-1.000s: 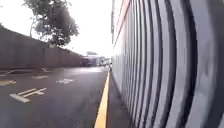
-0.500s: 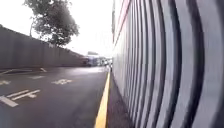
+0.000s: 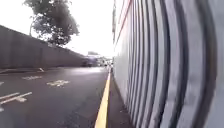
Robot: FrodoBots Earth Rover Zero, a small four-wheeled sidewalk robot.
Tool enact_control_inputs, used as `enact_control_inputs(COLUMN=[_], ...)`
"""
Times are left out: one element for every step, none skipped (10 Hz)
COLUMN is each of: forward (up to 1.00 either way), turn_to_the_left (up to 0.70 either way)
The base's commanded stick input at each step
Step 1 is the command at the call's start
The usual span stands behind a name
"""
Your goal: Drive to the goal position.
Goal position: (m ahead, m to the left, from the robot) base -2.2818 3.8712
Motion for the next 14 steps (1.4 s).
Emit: enact_control_inputs(forward=[0.50, 0.50, 0.50, 0.48, 0.50, 0.49, 0.50, 0.48, 0.48, 0.48, 0.48, 0.47, 0.48, 0.47], turn_to_the_left=[0.00, -0.20, 0.00, 0.00, 0.00, 0.00, 0.00, 0.00, 0.00, 0.00, 0.00, 0.00, 0.00, 0.00])
